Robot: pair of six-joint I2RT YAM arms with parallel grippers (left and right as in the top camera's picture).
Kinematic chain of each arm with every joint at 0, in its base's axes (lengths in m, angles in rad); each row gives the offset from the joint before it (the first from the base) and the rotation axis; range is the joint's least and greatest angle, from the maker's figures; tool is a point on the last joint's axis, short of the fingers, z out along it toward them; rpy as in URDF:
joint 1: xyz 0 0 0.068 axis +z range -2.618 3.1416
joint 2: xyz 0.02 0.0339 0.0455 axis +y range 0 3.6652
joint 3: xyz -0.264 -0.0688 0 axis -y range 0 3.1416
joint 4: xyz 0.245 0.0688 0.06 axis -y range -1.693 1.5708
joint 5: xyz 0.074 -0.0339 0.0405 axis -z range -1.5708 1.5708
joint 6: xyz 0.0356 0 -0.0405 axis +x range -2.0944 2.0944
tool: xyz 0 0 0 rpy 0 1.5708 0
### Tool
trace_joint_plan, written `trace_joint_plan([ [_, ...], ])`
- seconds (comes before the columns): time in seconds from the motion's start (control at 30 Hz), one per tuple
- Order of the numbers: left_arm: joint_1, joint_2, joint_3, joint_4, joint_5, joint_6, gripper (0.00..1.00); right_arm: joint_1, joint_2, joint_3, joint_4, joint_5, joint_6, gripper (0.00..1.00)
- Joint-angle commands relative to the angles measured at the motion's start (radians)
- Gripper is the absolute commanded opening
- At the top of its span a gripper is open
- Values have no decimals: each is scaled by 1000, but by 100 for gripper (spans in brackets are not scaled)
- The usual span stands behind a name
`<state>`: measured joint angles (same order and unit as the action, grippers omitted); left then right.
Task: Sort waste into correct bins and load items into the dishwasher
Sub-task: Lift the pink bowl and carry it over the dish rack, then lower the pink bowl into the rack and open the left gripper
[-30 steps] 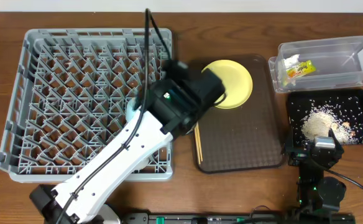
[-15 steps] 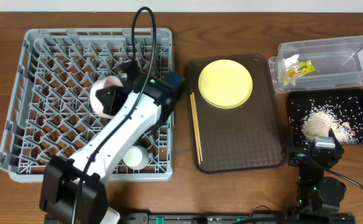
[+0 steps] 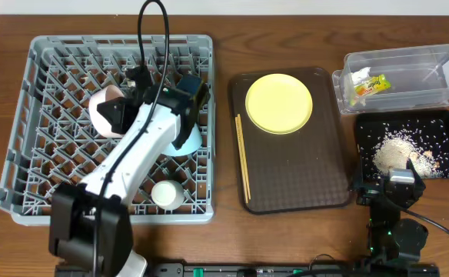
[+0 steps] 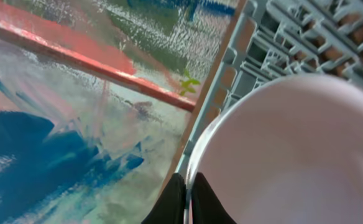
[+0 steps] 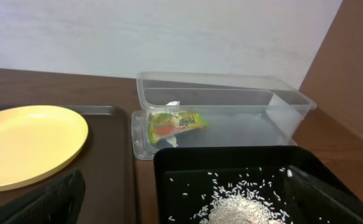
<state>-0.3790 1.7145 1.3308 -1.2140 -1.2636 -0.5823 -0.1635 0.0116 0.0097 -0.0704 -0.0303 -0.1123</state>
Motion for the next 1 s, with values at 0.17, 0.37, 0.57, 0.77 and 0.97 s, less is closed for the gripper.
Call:
trace_joint_plan([
  [0.17, 17, 57, 0, -12, -19, 6, 6, -13, -6, -5, 0, 0, 10, 99],
  [0.37, 40, 68, -1, -25, 11, 5, 6, -13, -6, -5, 0, 0, 11, 99],
  [0.57, 5, 76, -3, -12, 110, -2, 6, -13, -6, -5, 0, 0, 11, 99],
  [0.77, -25, 112, -34, 13, 129, -2, 6, -13, -6, -5, 0, 0, 10, 99],
  [0.97, -68, 141, -37, 8, 117, 24, 6, -13, -6, -5, 0, 0, 11, 99],
])
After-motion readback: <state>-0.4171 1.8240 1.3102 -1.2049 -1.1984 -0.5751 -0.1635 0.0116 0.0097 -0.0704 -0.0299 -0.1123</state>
